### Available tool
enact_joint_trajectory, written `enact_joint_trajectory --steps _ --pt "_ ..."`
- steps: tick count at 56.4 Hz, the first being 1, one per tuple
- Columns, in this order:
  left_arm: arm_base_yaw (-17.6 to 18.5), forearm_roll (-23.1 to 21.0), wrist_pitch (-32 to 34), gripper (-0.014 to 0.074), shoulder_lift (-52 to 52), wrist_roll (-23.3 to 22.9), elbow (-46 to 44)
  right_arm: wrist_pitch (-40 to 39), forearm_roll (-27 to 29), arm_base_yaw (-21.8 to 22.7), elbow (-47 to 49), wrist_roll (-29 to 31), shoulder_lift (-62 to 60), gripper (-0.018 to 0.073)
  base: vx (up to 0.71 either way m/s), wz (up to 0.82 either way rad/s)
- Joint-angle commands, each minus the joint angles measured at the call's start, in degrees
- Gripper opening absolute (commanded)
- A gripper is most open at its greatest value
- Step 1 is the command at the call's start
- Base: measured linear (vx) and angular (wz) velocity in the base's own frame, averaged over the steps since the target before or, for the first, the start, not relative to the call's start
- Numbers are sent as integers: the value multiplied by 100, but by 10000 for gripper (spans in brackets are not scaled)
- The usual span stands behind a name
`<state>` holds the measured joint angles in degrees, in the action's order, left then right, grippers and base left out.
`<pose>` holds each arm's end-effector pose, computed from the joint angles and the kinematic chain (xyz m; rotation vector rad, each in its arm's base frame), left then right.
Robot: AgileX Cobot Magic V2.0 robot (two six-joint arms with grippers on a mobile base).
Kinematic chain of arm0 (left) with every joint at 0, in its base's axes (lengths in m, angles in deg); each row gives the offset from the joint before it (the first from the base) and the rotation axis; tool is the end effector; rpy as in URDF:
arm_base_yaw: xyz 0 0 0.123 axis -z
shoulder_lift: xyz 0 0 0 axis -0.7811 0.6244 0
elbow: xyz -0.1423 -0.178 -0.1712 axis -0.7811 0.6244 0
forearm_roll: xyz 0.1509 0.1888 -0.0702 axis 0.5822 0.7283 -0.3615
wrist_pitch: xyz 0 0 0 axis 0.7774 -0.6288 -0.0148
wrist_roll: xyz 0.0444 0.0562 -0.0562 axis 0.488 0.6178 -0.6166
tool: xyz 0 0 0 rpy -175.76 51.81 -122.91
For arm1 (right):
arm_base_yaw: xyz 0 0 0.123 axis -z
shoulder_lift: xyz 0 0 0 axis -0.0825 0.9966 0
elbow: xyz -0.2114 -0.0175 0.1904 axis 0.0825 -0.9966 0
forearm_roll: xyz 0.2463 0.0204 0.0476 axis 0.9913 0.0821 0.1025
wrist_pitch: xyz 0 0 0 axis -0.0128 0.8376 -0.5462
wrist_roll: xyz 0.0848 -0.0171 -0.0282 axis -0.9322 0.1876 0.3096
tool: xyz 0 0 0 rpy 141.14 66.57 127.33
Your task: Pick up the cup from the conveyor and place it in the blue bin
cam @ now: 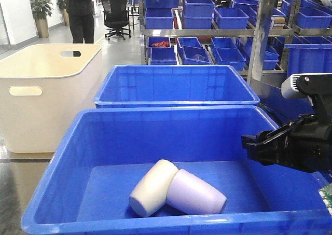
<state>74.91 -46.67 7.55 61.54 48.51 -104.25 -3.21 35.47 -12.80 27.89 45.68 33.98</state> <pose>0.0448 -0.0311 0.3774 0.3533 1.2763 -0.4449 0.2506 0.0807 0.3811 -0.2047 2.0205 0.2823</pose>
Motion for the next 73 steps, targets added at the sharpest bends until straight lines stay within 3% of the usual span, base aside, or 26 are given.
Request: enact_joint_trajectory --steps 1,13,18,24,27,28,34,36,45,62,73 --pt "36 -86 411 -7 50 -15 -141 -459 -19 8 162 18 -118 539 0 0" --pt "36 -100 401 -7 50 -80 -42 -459 -19 8 162 18 -118 539 0 0" --pt "-18 291 616 -7 8 -539 232 -459 -19 8 162 18 -118 539 0 0" --pt "-261 1159 870 -7 -144 -1781 774 -459 -19 8 162 18 -118 539 0 0" --pt "-392 1662 870 -7 -264 -1781 1103 -459 -19 8 162 18 -118 539 0 0" --pt "-489 2083 870 -7 -339 -1781 1241 -459 -19 8 162 18 -118 539 0 0" --pt "-981 3648 870 -7 -670 -1781 1530 -459 -19 8 162 18 -118 539 0 0" --pt "-1114 3826 870 -7 -775 -1781 1680 -470 -19 8 162 18 -113 539 0 0" --pt "-1684 3875 870 -7 -1426 -1781 1919 -444 -19 8 162 18 -113 539 0 0" --pt "-2124 3858 870 -7 -1836 -1781 1997 -441 -19 8 162 18 -113 539 0 0" --pt "-2282 3933 870 -7 -1836 -1781 3002 -442 -19 8 162 18 -113 539 0 0"
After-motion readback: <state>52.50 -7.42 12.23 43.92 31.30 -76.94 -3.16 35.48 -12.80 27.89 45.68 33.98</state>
